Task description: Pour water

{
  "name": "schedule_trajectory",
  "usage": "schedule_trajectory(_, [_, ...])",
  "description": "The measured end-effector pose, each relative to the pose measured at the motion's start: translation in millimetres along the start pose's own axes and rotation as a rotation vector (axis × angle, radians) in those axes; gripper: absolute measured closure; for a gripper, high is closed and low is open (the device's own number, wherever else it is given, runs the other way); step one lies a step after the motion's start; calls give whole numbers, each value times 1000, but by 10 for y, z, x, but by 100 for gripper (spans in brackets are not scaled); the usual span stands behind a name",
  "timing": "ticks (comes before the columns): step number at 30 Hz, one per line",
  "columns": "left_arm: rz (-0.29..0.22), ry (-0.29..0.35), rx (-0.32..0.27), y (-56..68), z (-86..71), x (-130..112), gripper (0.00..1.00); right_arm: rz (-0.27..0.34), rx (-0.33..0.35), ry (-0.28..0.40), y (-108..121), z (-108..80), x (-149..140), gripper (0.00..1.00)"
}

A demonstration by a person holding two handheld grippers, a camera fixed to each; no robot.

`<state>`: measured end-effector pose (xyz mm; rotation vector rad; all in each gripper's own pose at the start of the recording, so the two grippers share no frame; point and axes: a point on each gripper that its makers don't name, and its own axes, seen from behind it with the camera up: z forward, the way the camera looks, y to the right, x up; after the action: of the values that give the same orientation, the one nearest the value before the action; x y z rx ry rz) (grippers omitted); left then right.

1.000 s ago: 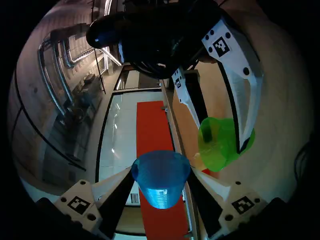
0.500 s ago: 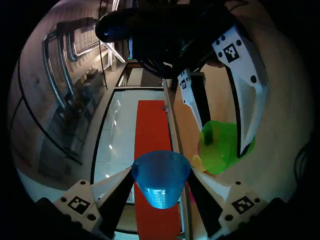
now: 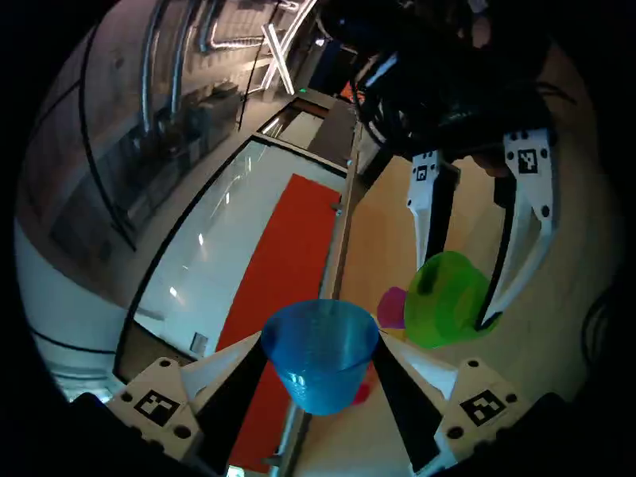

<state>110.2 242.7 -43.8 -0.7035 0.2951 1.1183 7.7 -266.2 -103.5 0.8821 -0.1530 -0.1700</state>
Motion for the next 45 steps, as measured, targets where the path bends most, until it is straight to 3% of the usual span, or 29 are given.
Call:
schedule_trajectory(12, [-517, -121, -27, 4, 56, -518, 14, 1, -7, 0, 23, -3, 4, 10])
schedule_trajectory(18, [-705, -173, -36, 60, 132, -738, 13, 3, -10, 0, 39, -8, 14, 10])
schedule_trajectory(24, [-895, -174, -66, 168, 169, -793, 13, 5, -16, -1, 75, -23, 17, 10])
schedule_trajectory(27, [-955, -186, -68, 183, 173, -866, 13, 10, -16, -3, 92, -21, 20, 9])
schedule_trajectory(30, [-974, -215, -69, 221, 169, -977, 13, 11, -14, -6, 102, -18, 26, 10])
schedule_trajectory(45, [-1016, -250, -140, 522, 220, -1143, 13, -2, 9, -68, 128, 52, -63, 10])
